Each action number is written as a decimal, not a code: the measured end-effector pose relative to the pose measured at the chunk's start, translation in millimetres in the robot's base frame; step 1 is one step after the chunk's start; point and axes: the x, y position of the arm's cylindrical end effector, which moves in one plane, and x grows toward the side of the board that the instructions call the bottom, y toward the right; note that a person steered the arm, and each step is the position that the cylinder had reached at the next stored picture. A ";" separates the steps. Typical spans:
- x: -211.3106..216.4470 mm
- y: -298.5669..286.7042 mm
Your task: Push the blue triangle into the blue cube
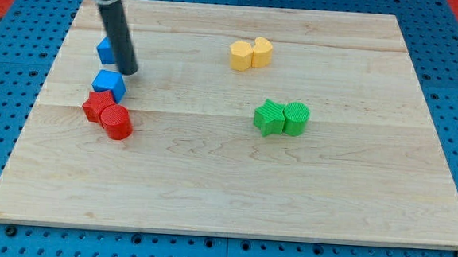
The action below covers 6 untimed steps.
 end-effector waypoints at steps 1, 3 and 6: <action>-61.7 -0.1; -26.3 -53.8; -7.1 -32.7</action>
